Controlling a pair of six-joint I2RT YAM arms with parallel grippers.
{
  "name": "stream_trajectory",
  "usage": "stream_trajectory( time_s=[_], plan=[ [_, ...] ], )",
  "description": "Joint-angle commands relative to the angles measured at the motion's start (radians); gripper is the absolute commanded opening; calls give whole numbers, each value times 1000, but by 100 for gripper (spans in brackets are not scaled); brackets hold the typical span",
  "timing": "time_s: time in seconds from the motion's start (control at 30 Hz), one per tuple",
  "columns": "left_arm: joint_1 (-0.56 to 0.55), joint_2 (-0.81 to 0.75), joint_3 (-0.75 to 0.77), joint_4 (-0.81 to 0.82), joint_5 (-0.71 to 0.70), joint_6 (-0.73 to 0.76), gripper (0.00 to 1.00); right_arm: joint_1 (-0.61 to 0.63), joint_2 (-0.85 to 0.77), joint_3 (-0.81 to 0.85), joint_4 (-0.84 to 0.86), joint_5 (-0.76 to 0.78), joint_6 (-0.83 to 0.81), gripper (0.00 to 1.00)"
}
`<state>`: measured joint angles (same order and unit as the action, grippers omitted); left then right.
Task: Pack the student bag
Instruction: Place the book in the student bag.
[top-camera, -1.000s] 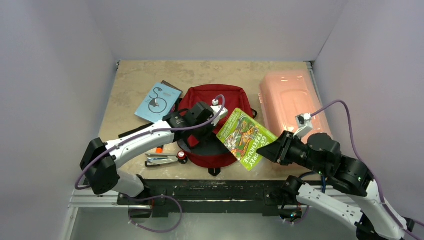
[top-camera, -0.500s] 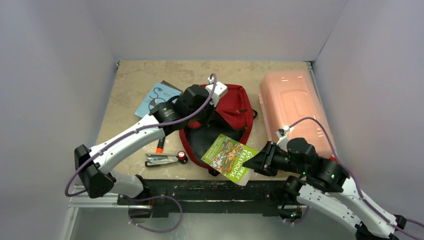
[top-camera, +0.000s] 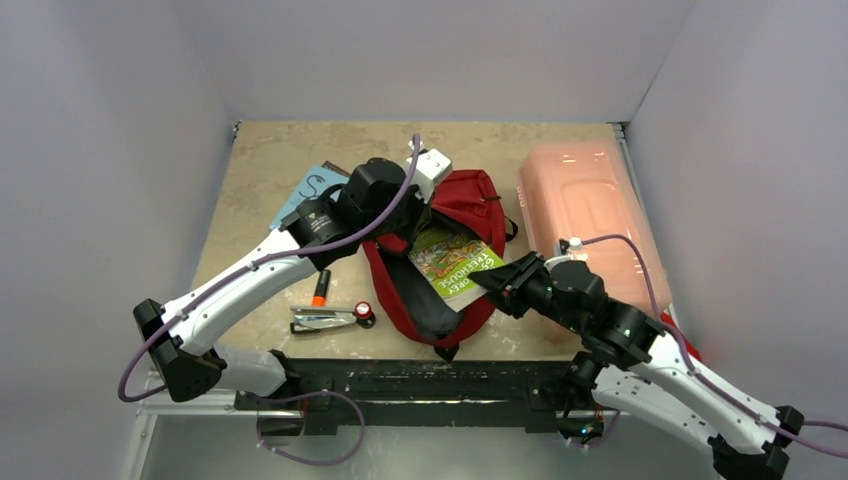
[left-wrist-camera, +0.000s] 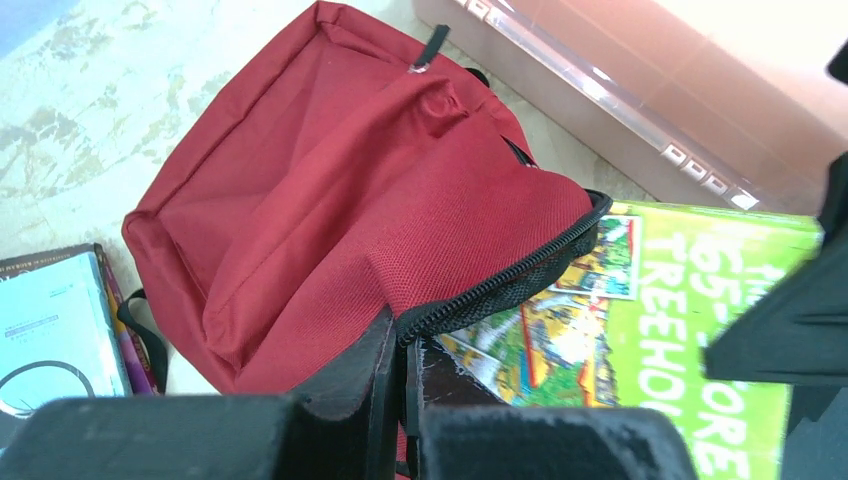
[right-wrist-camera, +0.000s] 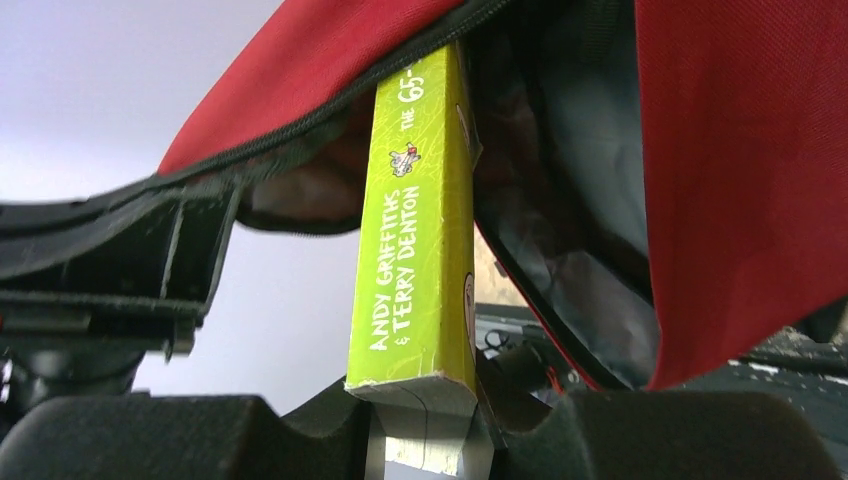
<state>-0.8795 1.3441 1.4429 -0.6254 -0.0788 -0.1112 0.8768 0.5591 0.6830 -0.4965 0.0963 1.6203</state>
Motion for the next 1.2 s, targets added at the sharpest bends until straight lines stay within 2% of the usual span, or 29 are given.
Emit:
stream_trajectory(
  time_s=[0.0,0.13,0.23,0.43,0.53,0.73,0.93,1.03,1.17],
  plan=[
    [-5,-19,76,61,21,36,0,-1,73,21,221,136,65,0],
    [-5,-9,72,77,15,54,0,1,191,-16,292,146,47,0],
    [-4,-4,62,94,46,53,0,1,260,-26,319,241,34,0],
    [-5,12,76,109,74,35,0,1,387,-97,556,325,68,0],
    [-5,18,92,107,74,28,0,10,439,-88,622,374,-5,0],
    [-5,70,156,69,-42,-89,0,29,471,-127,791,432,-107,0],
    [-5,85,152,89,64,-90,0,30,609,-110,930,443,-199,0],
    [-5,43,89,146,146,-30,0,30,694,-117,1078,433,-288,0],
    [-4,-22,-29,252,207,54,0,29,809,-81,1149,375,-357,0]
  ],
)
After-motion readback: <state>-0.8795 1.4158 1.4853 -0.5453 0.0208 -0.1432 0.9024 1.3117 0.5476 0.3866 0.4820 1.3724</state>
